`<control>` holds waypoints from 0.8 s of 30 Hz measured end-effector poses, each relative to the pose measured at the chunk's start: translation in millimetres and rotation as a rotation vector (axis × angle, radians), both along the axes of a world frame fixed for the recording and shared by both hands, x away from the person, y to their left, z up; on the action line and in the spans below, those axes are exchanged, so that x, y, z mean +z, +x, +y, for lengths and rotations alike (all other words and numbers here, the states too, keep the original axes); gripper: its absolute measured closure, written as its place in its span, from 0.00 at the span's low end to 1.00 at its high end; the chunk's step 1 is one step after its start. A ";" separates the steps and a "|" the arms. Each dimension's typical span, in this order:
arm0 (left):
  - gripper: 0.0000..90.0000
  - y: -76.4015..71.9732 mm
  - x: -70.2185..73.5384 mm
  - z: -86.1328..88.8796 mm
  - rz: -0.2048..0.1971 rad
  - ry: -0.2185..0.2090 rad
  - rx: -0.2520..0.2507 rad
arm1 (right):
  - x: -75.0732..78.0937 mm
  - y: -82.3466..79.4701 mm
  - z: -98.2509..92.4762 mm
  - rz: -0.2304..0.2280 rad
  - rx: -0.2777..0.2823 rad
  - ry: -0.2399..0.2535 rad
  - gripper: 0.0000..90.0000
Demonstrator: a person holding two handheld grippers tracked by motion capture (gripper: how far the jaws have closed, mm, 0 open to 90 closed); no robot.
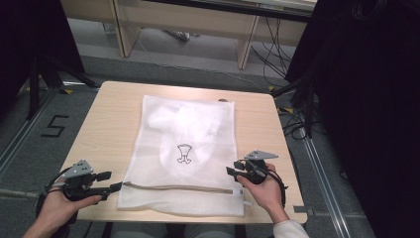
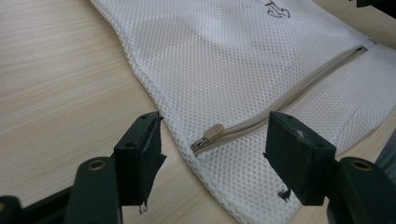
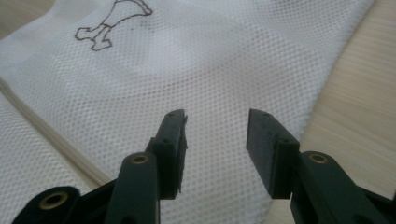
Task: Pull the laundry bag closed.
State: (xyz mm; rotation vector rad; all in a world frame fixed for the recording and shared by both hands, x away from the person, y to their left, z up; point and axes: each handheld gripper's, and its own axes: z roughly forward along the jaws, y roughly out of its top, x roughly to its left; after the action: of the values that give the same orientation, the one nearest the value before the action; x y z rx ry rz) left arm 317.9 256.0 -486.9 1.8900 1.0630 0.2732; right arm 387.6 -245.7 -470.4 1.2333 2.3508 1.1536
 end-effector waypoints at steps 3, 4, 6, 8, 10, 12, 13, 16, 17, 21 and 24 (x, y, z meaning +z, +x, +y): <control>0.39 0.0 -0.5 -1.2 -0.005 0.022 -0.003 | 0.6 -0.1 3.4 -0.020 0.018 0.000 0.65; 0.39 0.0 -0.6 -1.5 -0.003 0.028 -0.004 | 1.8 -0.8 4.7 -0.020 0.021 0.000 0.65; 0.39 0.0 -1.0 -1.4 0.006 0.046 -0.001 | 3.1 -0.5 8.0 -0.017 0.043 -0.018 0.65; 0.39 0.4 -1.7 -0.5 0.004 0.060 0.013 | 3.5 1.3 12.3 -0.012 0.066 0.016 0.66; 0.38 0.8 -1.8 0.7 0.013 0.062 0.023 | 6.6 3.2 16.4 -0.009 0.080 0.019 0.66; 0.37 0.9 -2.3 1.0 0.014 0.059 0.018 | 8.5 4.9 21.9 -0.026 0.097 0.020 0.66; 0.37 0.9 -2.5 0.5 0.016 0.052 0.010 | 10.6 4.3 28.0 -0.022 0.100 0.032 0.66; 0.36 1.1 -2.2 -1.7 0.015 0.041 0.008 | 12.0 2.8 30.9 0.005 0.106 0.039 0.66; 0.35 1.2 -2.4 -1.4 0.013 0.042 0.004 | 9.6 4.1 32.5 -0.025 0.122 0.033 0.66; 0.34 0.4 -3.3 -0.9 0.021 0.054 0.004 | 10.4 2.6 36.4 -0.025 0.121 0.032 0.66; 0.33 1.1 -3.1 1.4 0.032 0.089 -0.027 | 12.7 2.0 43.4 -0.024 0.144 0.028 0.66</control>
State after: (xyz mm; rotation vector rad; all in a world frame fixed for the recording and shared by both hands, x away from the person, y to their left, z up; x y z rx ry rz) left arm 318.9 257.4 -490.1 1.9927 1.0610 0.2794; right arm 389.6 -202.2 -457.7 1.0674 2.4480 1.2423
